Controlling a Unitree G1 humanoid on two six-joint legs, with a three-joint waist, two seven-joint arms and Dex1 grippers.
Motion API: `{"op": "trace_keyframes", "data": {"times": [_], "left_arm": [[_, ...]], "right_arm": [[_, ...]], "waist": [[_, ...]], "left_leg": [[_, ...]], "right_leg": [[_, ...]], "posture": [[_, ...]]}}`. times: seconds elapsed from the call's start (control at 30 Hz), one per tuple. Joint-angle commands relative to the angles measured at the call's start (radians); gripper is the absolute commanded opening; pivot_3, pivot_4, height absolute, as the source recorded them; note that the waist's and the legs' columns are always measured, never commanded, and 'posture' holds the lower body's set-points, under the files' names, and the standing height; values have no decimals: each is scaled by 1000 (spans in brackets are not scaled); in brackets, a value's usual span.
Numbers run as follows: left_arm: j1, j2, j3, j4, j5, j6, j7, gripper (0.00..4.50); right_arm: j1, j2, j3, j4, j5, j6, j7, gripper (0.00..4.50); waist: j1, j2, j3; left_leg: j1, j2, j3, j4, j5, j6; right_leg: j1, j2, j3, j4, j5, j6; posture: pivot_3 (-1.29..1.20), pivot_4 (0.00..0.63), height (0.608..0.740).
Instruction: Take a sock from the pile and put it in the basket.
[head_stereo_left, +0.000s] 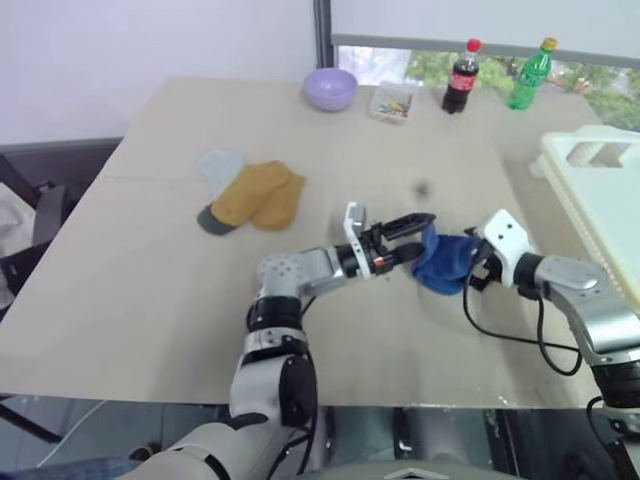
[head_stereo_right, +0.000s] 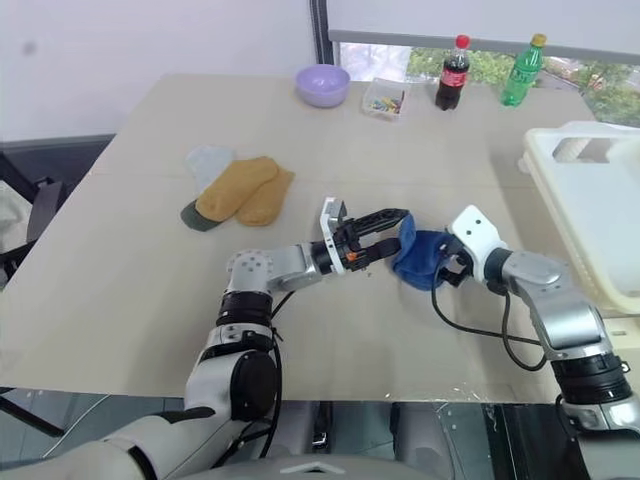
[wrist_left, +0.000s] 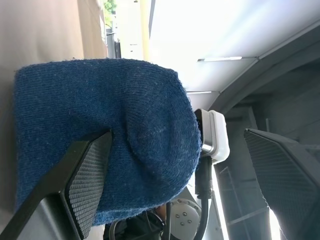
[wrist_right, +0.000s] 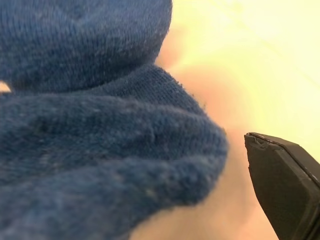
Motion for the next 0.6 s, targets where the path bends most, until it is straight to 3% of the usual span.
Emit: {"op": "trace_keyframes", "data": {"times": [0.03, 0.23, 0.4, 0.6], "left_arm": [[-27, -15, -46, 10, 4, -1, -37, 4500], [-37, -11, -142, 34, 66, -20, -107, 4500], [-55, -14, -196, 82, 116, -66, -163, 4500], [-82, -21, -192, 144, 142, -110, -195, 4500]], "right_arm": [[20, -38, -61, -65, -4, -7, -13, 4482], [83, -90, -80, -97, -45, -19, -32, 4482], [136, -89, -188, -103, -47, 12, -107, 4482], [204, -11, -398, -195, 141, 171, -126, 4482]], "waist": [[1, 0, 0], [1, 0, 0], [1, 0, 0], [1, 0, 0]], "left_leg": [[0, 0, 0, 0, 0, 0], [-1, 0, 0, 0, 0, 0], [-1, 0, 0, 0, 0, 0], [-2, 0, -1, 0, 0, 0]], "right_leg": [[0, 0, 0, 0, 0, 0], [0, 0, 0, -1, 0, 0], [-1, 0, 0, 0, 0, 0], [-1, 0, -1, -1, 0, 0]], "posture": [[0, 150, 729], [0, 150, 729], [0, 150, 729], [0, 150, 729]]}}
